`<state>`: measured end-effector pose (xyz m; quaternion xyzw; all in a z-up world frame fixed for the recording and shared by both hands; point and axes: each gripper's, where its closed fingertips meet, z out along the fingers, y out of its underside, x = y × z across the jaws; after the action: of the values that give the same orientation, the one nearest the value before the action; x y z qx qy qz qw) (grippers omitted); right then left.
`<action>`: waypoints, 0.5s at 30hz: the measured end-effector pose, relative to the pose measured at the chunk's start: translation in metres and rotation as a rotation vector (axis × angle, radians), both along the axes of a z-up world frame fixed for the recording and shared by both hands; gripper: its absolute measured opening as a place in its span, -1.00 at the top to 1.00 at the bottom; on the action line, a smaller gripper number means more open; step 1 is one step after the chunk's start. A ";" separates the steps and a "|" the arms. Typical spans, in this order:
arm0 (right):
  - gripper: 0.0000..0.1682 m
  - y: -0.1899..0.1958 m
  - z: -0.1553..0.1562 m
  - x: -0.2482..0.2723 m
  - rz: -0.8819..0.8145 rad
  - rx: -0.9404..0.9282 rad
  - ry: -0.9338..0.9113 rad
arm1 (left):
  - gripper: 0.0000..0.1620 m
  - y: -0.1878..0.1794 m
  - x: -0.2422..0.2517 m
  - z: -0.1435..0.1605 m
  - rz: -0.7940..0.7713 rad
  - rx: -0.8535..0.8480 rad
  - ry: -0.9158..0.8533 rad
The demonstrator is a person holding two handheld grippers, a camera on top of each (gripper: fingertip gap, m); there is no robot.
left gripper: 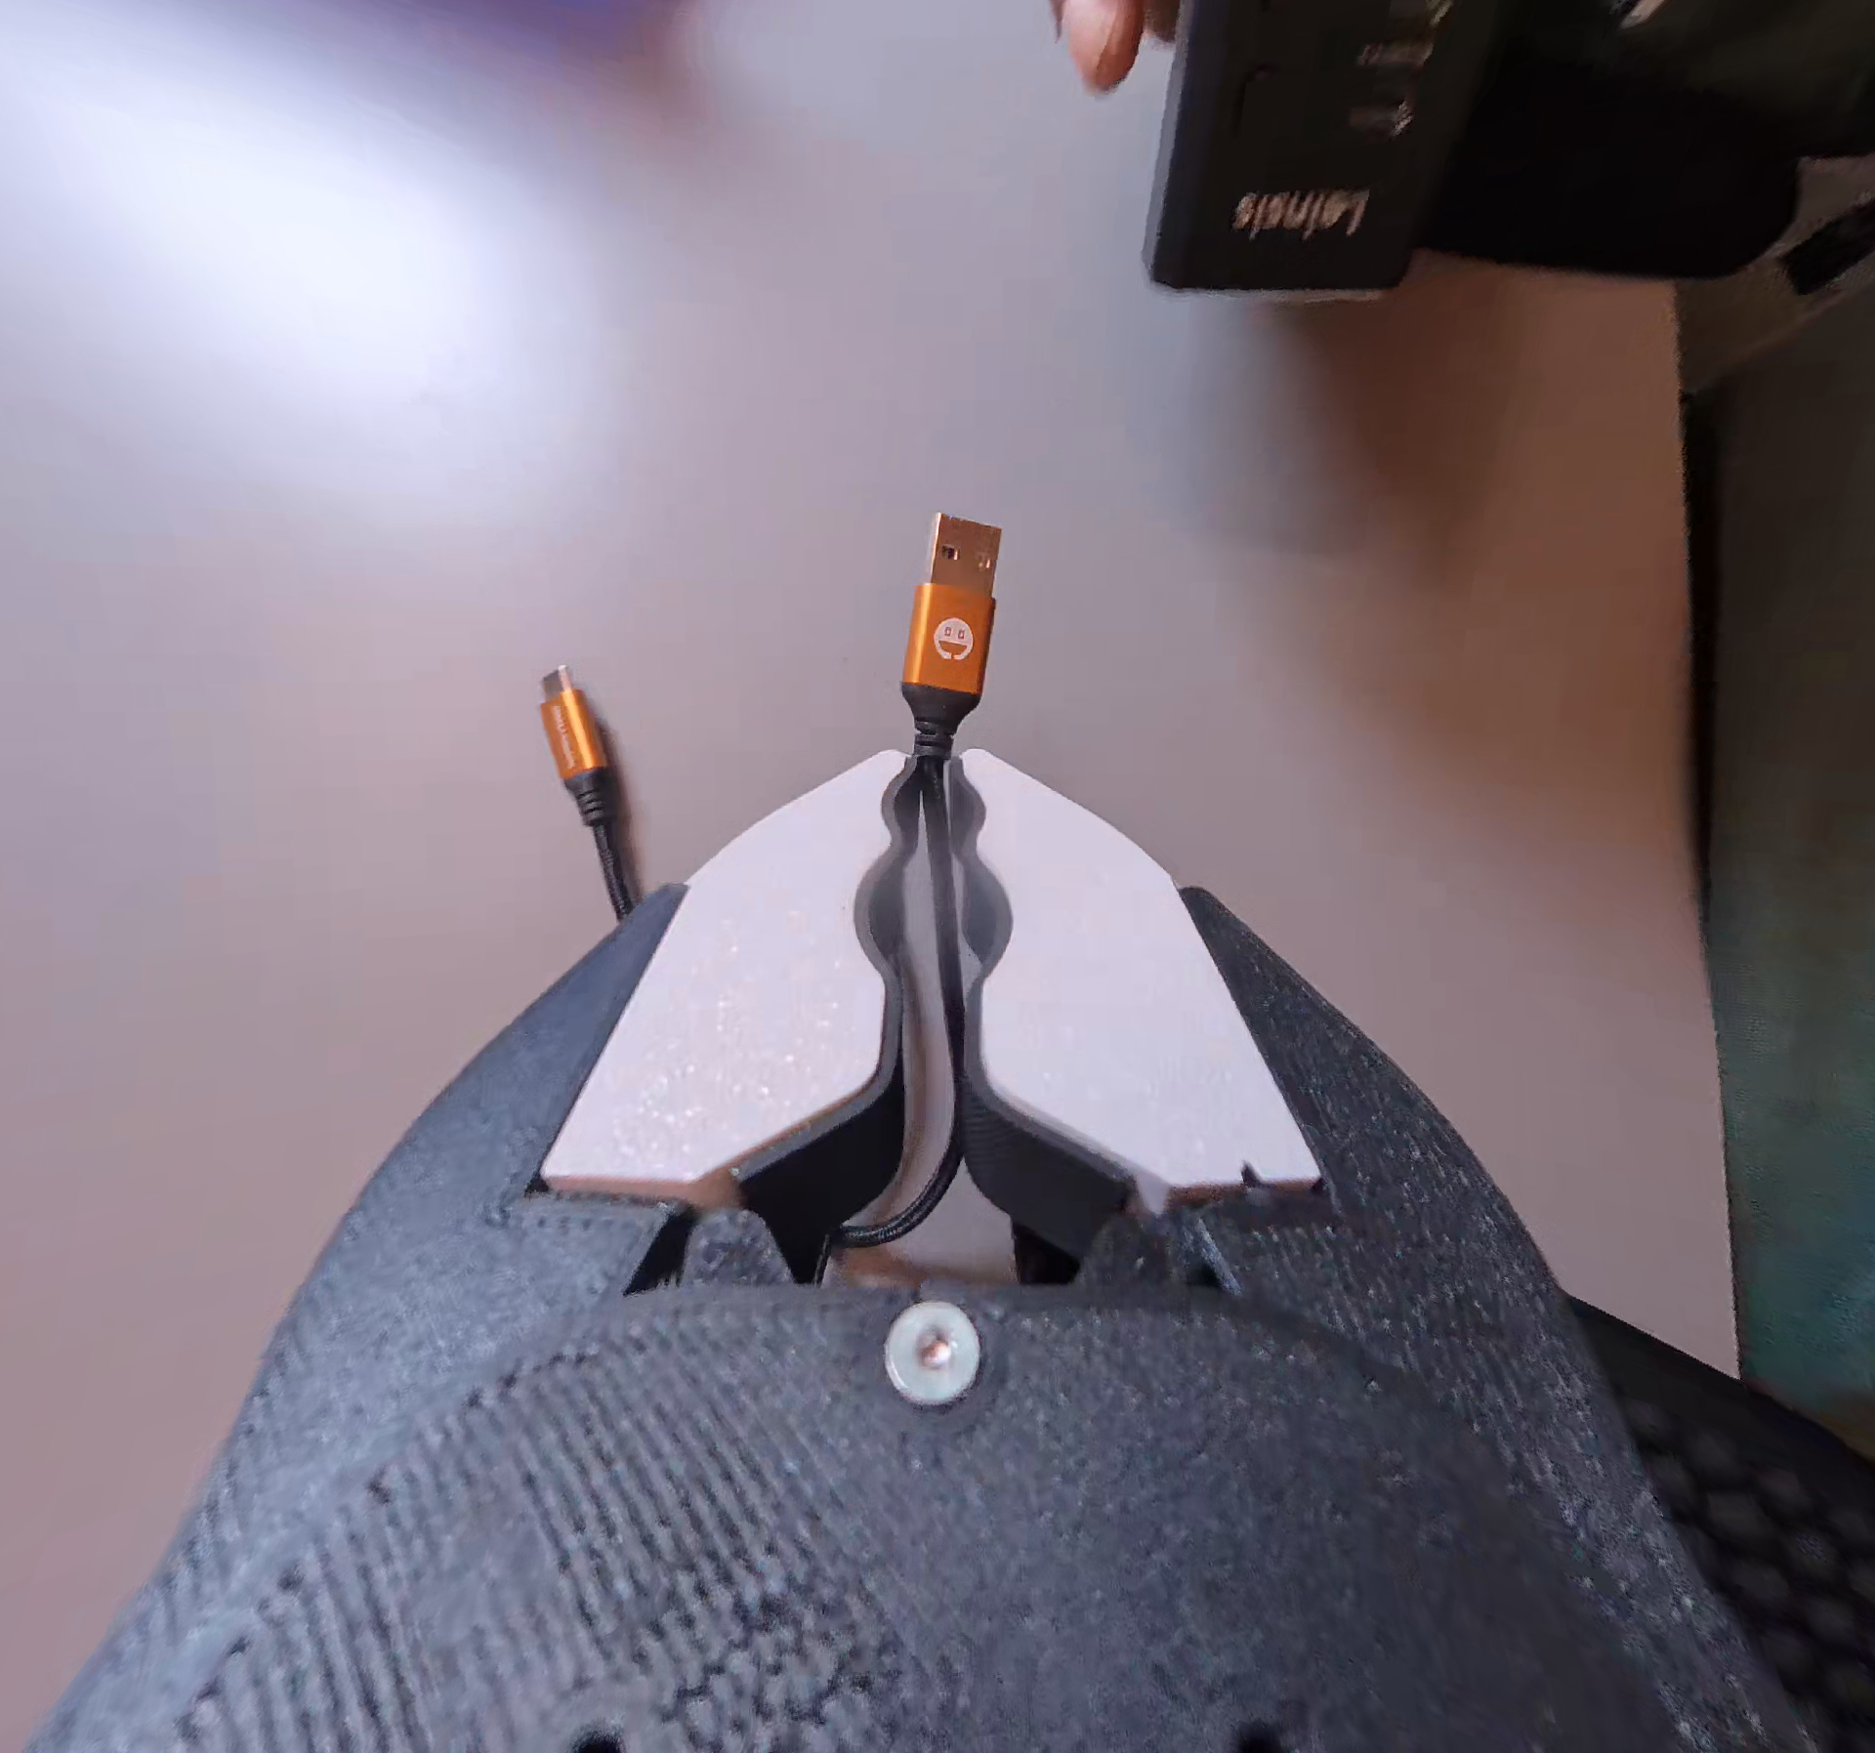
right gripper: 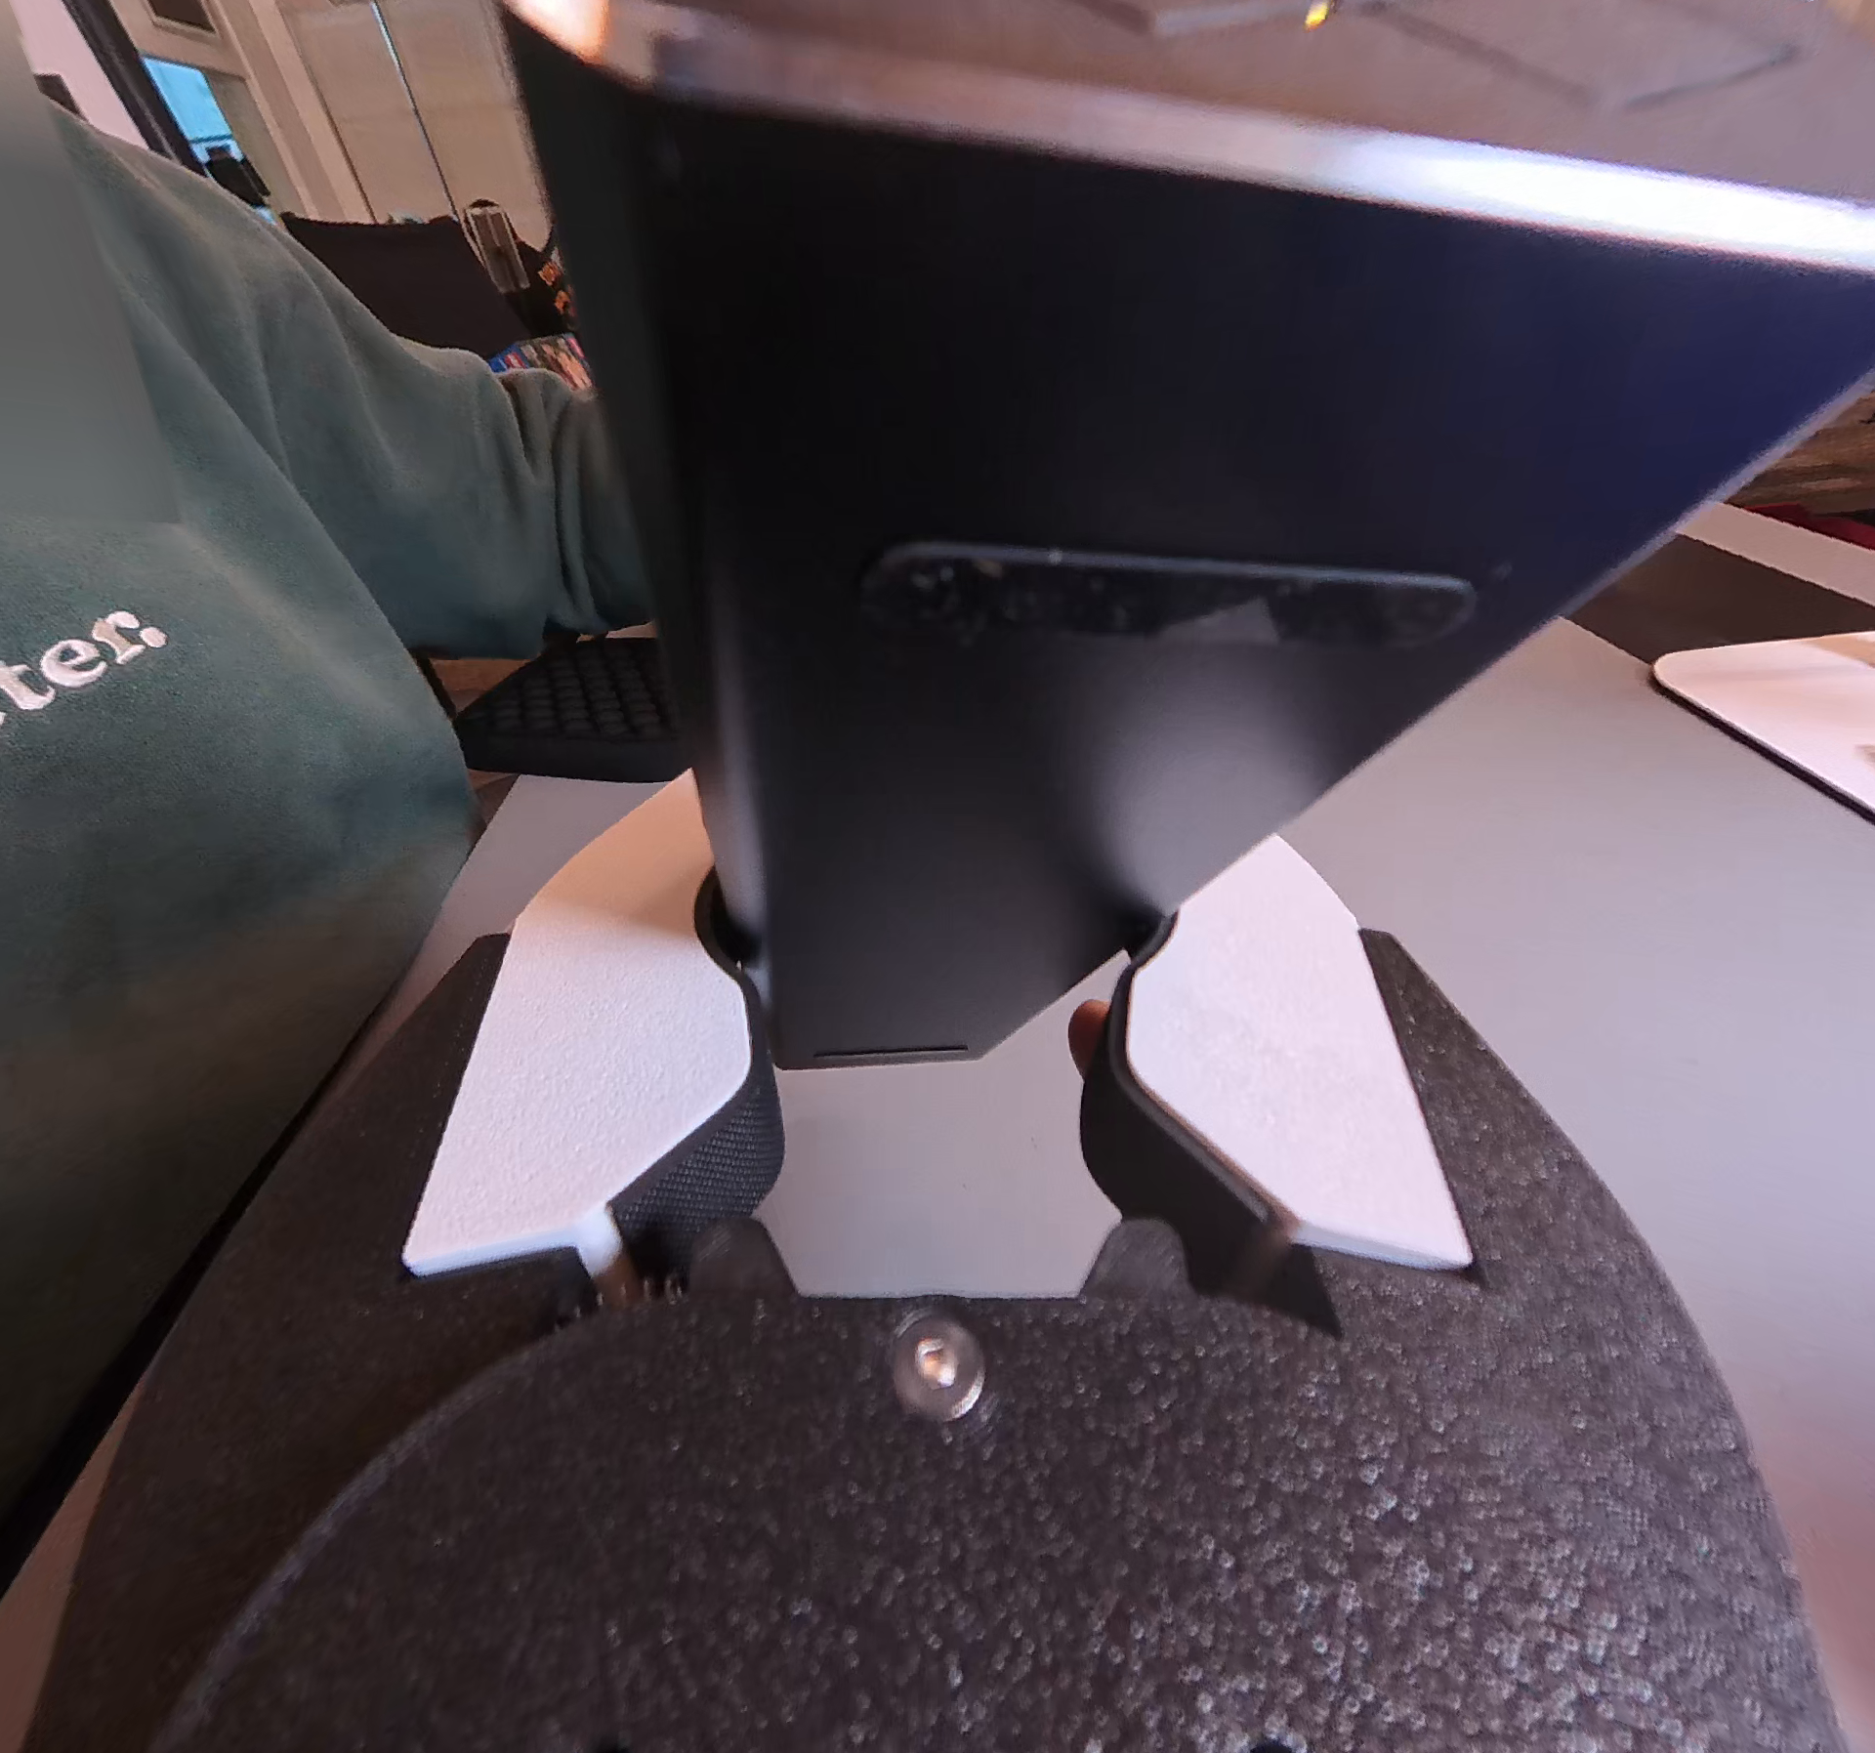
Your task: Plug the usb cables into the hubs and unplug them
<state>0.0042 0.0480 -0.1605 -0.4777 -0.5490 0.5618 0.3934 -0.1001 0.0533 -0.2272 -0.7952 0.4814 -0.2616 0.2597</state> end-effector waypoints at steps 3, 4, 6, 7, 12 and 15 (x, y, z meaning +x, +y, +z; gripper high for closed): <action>0.12 0.000 0.000 0.000 0.000 -0.002 0.001 | 0.71 0.001 -0.002 0.032 0.005 0.026 -0.148; 0.12 0.000 0.000 0.000 0.002 -0.004 0.000 | 0.67 0.005 -0.007 0.043 0.027 0.046 -0.188; 0.12 0.001 -0.001 0.000 0.004 -0.007 -0.003 | 0.68 0.016 -0.021 0.060 0.093 0.084 -0.235; 0.12 0.000 -0.002 0.000 0.005 -0.008 -0.006 | 0.70 0.021 -0.028 0.061 0.126 0.090 -0.237; 0.12 0.000 -0.003 -0.001 0.004 -0.005 -0.014 | 0.69 0.030 -0.069 -0.032 0.257 0.009 0.226; 0.12 0.000 -0.002 -0.001 -0.003 -0.002 -0.011 | 0.81 0.028 -0.069 -0.060 0.277 -0.007 0.292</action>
<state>0.0034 0.0481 -0.1627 -0.4817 -0.5500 0.5592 0.3908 -0.1689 0.0818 -0.2877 -0.8842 0.3990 -0.1068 0.2180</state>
